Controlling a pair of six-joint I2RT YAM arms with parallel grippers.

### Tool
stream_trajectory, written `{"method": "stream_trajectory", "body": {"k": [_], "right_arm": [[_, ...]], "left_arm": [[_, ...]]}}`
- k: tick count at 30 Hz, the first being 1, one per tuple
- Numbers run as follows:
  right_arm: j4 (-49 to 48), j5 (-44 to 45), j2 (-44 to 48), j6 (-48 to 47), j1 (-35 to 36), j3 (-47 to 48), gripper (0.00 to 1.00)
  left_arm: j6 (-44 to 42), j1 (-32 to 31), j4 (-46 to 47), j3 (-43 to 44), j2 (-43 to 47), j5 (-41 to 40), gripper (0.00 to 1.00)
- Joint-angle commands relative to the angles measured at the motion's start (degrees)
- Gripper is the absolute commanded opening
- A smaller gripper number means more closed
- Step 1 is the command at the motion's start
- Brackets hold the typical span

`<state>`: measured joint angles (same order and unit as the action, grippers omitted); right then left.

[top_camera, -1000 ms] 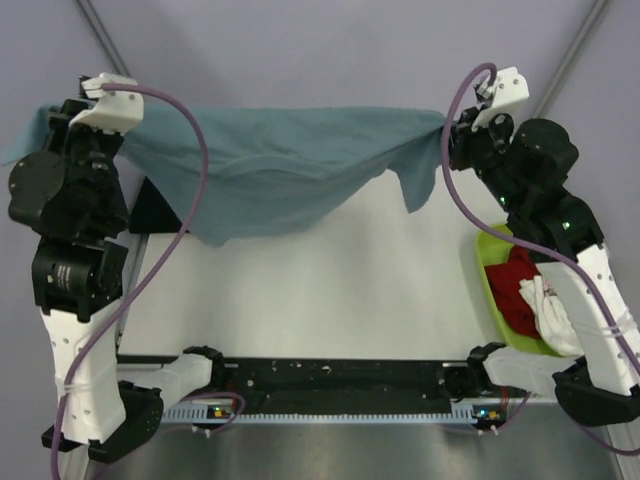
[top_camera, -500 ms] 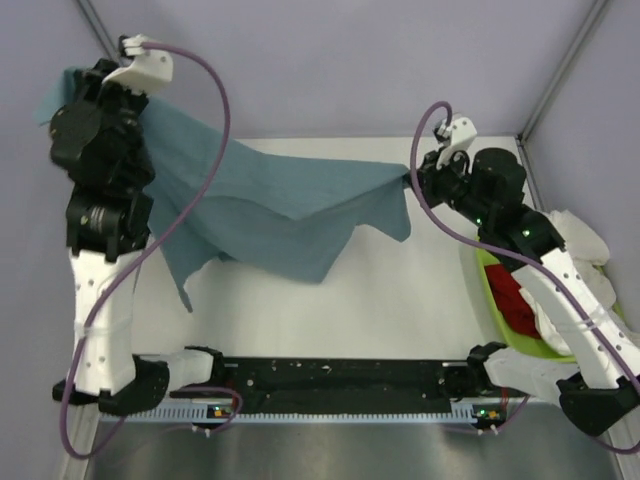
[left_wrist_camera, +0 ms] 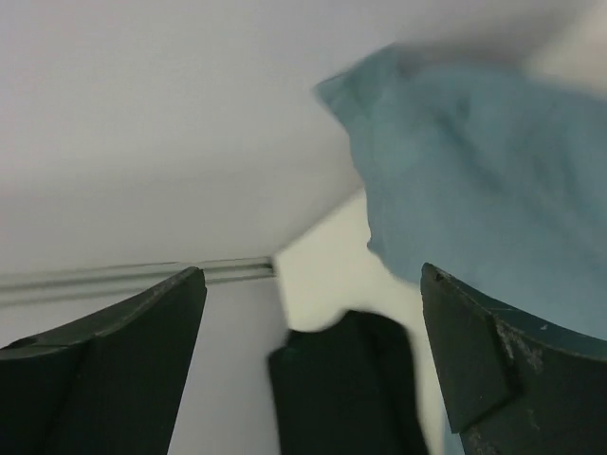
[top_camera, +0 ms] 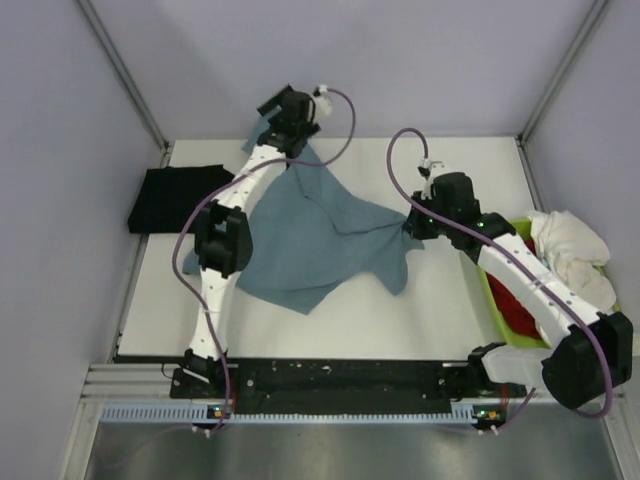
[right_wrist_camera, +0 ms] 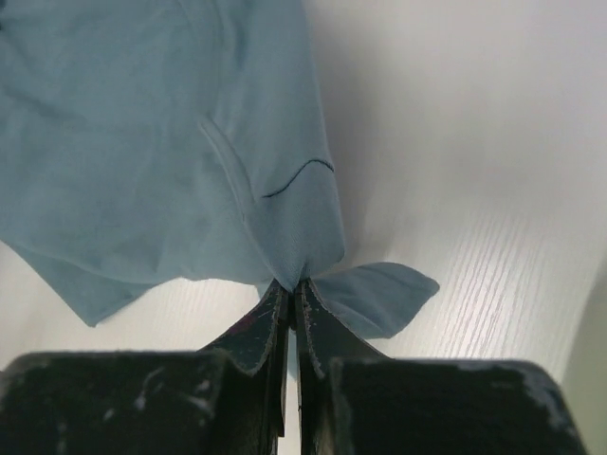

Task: Fold and stack the t-shirts
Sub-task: Flatten out the tshirt

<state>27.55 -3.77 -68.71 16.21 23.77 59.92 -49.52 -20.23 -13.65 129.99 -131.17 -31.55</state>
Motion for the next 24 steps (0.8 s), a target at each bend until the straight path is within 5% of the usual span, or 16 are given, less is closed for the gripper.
{"method": "stream_trajectory", "body": {"k": [1,8,11,19,24], "right_arm": [[-1.71,0.87,-2.56,4.18,-1.09,-1.03,0.00],[-1.89,1.57,-4.94,4.01,-1.18,-1.91,0.00],[-2.15,1.40,-5.03,3.75,-1.18,-2.44,0.00],[-2.15,1.22,-4.77,2.96,-1.09,-2.09,0.00],[-2.15,0.78,-3.37,2.86,-1.09,-1.83,0.00]], "left_arm": [[11.08,-4.38,-9.62,-5.85,7.75,10.06,0.99],[15.95,-6.66,-22.19,-37.40,31.82,42.15,0.98],[13.93,-8.16,-26.24,-51.55,40.36,48.41,0.96],[7.77,-11.41,-18.55,-82.59,54.62,45.11,0.99],[8.56,-11.50,-7.02,-87.63,50.33,33.16,0.99]]}}
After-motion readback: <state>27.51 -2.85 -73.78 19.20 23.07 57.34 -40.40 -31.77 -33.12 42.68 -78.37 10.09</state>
